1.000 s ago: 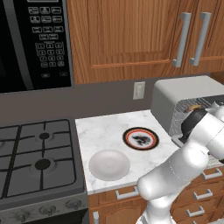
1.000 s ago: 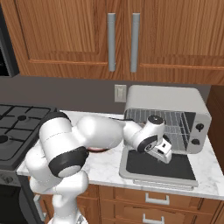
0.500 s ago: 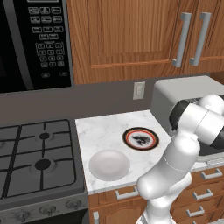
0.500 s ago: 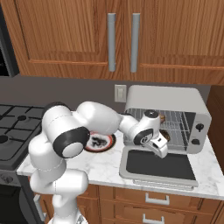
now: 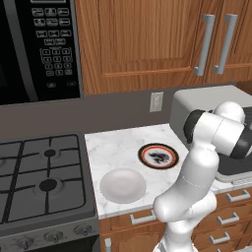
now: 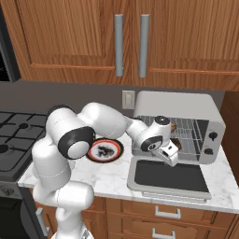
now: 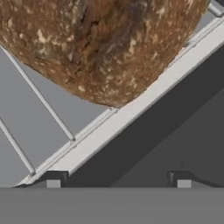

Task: Open the toaster oven door. Place the bread on the bottom rack in the toaster oven and place the chicken drumstick on the top rack.

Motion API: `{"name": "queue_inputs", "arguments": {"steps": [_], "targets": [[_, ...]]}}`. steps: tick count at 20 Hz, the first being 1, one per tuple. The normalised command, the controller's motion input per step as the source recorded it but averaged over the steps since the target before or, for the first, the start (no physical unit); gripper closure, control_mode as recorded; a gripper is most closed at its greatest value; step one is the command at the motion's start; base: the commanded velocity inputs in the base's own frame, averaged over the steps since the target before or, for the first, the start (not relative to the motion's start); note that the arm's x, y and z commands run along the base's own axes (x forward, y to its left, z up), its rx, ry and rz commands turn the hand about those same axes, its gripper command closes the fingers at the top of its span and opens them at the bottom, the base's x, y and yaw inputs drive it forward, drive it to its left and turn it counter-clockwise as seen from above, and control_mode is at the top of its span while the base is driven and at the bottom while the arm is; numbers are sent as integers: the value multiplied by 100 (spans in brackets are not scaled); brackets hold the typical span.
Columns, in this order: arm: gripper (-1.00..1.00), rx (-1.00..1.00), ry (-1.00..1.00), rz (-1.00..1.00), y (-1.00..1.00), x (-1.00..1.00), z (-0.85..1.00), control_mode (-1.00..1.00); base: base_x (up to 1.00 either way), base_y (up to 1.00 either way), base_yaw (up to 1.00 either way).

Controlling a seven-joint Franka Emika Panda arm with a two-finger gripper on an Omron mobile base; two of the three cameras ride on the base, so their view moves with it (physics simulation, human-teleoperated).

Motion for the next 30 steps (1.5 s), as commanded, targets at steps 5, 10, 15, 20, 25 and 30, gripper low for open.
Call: {"name": "queue_inputs", "arguments": {"steps": [5, 10, 15, 20, 25, 30], "targets": [[-100, 7, 0, -6, 14, 63, -3, -100, 0, 0, 0], [-100, 4, 0, -8, 19, 68, -10, -100, 0, 0, 0], [-100, 2, 0, -10, 26, 68, -28, -100, 0, 0, 0], [-100, 1, 0, -11, 35, 73, -32, -100, 0, 0, 0], [-100, 0, 0, -10, 26, 72, -3, -100, 0, 0, 0], [-100, 4, 3, -14, 29, 65, 0, -100, 0, 0, 0]]}}
